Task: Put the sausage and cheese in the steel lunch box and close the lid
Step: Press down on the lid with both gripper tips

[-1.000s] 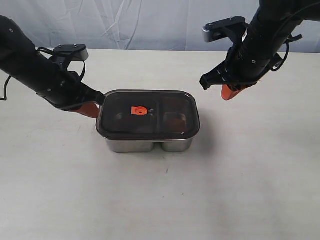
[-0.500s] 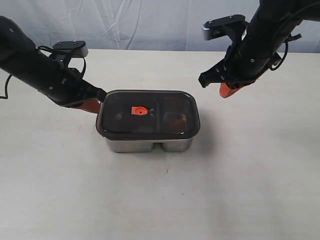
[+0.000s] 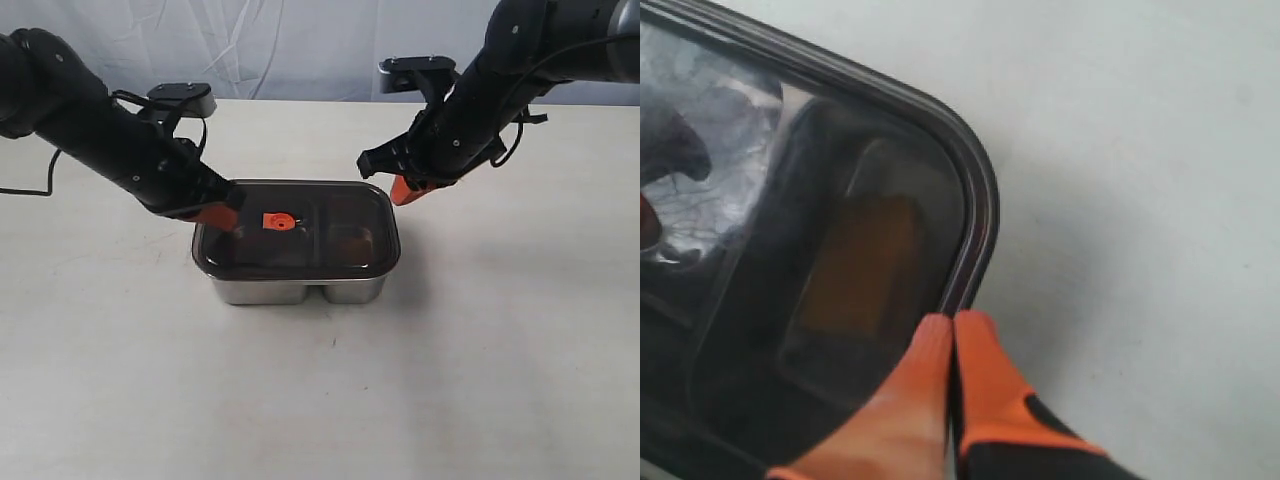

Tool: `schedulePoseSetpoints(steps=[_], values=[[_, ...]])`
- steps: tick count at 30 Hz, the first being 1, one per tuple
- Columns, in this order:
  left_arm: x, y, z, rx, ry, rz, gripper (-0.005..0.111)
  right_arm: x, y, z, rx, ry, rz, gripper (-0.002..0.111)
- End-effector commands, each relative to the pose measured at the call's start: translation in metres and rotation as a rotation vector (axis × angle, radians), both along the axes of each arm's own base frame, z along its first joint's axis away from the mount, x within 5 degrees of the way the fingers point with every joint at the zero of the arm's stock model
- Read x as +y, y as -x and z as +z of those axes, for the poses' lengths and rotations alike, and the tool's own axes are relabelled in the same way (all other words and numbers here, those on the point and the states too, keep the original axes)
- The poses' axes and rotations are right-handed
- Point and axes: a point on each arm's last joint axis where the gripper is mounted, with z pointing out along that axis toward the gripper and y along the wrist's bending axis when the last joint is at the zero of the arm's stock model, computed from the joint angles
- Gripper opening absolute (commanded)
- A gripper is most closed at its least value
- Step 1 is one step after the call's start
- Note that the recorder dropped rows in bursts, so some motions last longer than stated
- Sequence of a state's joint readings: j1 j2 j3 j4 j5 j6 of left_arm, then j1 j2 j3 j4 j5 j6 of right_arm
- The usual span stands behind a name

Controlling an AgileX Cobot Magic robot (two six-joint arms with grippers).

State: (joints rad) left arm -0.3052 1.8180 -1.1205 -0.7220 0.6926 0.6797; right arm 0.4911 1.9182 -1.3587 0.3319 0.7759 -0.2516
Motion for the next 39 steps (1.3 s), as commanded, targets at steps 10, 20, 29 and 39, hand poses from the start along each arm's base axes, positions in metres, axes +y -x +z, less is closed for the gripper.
schedulePoseSetpoints(steps=[10, 20, 29, 39], values=[[-0.002, -0.006, -0.012, -0.007, -0.024, 0.004, 0.000, 0.006, 0.000, -0.006, 0.032, -0.054, 0.021, -0.001], [-0.002, -0.008, -0.028, 0.032, -0.039, 0.003, 0.000, 0.010, -0.001, -0.028, 0.105, -0.051, 0.043, -0.001], [-0.004, -0.013, -0.027, 0.024, -0.036, 0.002, 0.000, 0.011, -0.001, -0.031, 0.108, -0.053, 0.041, -0.001], [-0.004, -0.014, -0.027, 0.014, -0.046, -0.005, 0.000, 0.011, -0.001, -0.031, 0.112, -0.053, 0.042, -0.001]])
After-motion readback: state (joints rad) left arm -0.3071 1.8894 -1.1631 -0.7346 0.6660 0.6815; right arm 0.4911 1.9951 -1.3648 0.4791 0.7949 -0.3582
